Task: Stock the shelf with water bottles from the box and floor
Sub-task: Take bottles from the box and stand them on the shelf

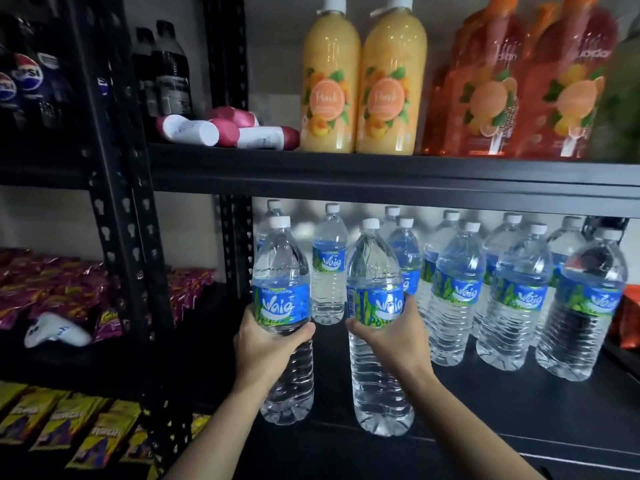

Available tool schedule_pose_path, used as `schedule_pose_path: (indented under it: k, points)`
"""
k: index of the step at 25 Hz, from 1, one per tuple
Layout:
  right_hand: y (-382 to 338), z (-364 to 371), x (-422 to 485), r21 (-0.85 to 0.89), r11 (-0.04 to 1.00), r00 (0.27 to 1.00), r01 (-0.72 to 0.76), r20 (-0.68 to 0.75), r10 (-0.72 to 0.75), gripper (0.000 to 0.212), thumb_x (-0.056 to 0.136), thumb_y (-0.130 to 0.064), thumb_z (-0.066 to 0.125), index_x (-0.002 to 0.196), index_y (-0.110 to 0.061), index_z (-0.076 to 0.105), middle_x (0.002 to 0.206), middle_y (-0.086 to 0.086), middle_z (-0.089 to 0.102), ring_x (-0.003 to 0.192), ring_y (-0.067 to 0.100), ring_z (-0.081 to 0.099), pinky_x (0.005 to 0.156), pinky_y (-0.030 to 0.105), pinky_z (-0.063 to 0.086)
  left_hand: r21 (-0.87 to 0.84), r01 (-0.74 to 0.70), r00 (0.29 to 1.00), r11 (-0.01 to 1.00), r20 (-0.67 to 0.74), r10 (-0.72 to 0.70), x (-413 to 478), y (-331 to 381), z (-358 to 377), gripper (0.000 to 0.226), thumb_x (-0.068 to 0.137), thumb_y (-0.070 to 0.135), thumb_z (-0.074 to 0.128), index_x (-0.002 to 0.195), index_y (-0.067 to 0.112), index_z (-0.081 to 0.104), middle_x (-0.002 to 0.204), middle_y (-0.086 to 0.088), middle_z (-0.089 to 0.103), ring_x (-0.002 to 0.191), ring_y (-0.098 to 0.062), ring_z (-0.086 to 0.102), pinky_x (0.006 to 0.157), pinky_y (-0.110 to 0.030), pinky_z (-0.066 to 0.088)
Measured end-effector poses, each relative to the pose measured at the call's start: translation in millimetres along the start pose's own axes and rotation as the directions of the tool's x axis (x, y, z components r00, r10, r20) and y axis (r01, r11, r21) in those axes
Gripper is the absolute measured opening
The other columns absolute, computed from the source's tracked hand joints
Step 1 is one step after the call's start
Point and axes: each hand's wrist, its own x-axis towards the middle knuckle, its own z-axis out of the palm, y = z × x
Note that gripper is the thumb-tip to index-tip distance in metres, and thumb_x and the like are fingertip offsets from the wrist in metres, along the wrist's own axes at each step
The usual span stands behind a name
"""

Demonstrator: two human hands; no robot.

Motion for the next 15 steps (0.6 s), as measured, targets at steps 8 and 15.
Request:
schedule_pose_path:
  k: [8,15]
  points:
    - [-7,31,26,-0.030,0.999,0.995,-0.033,-0.100,0.029,0.109,0.060,-0.047,0.089,0.146,-0.013,0.031,0.124,0.009,0.061,0.120,0.030,0.056,0.097,0.038,0.046,-0.002,-0.147,0.988,0.989,0.041,0.147,87,0,16,0.068,0.052,0.023,0.097,0.108,0.013,0.059,0.090,0.005,0.068,0.074,-0.002,0.063,0.062,-0.008,0.043]
    - [-10,50,37,-0.012,0.999,0.988,-0.034,-0.149,0.032,0.096,0.064,-0.038,0.090,0.139,-0.012,0.036,0.096,-0.003,0.046,0.109,0.027,0.057,0.084,0.031,0.041,-0.068,-0.130,0.991,0.989,0.032,0.133,137,-31,27,0.070,0.052,0.019,0.097,0.107,0.018,0.055,0.092,0.002,0.066,0.077,-0.013,0.064,0.064,-0.016,0.044]
